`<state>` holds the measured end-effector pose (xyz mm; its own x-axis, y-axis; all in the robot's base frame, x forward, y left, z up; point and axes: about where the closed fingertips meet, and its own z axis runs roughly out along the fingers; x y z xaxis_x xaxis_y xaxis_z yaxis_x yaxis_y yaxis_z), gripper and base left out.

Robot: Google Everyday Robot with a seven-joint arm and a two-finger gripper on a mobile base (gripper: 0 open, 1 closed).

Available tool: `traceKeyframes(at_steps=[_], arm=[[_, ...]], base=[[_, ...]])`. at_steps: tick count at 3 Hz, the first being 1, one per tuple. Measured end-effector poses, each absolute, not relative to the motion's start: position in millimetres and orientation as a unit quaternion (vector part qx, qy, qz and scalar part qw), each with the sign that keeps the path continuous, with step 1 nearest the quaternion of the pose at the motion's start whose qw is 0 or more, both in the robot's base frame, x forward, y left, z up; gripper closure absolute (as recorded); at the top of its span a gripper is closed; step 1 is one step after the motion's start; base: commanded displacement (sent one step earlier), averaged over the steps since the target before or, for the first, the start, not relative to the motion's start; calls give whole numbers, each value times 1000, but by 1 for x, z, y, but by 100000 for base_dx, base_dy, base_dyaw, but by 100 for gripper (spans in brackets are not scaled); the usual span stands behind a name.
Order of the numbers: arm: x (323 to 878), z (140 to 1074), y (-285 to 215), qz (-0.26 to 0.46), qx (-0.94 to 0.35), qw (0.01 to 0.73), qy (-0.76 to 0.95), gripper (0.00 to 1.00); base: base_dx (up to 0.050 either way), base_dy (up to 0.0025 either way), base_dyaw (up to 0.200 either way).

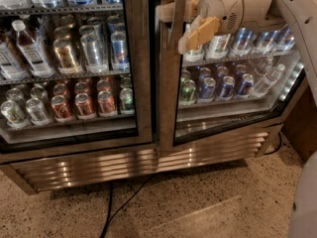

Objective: Open right fridge door

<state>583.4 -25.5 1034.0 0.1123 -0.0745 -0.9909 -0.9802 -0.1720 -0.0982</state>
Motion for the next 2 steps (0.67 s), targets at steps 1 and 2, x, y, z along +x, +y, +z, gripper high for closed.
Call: traceKeyframes(at_steps=[1, 2], arm=[[584, 1032, -26, 491, -586, 462, 450, 0], [591, 1033, -35, 485, -574, 471, 461, 0]], base=[[0, 0, 0], [0, 0, 0]])
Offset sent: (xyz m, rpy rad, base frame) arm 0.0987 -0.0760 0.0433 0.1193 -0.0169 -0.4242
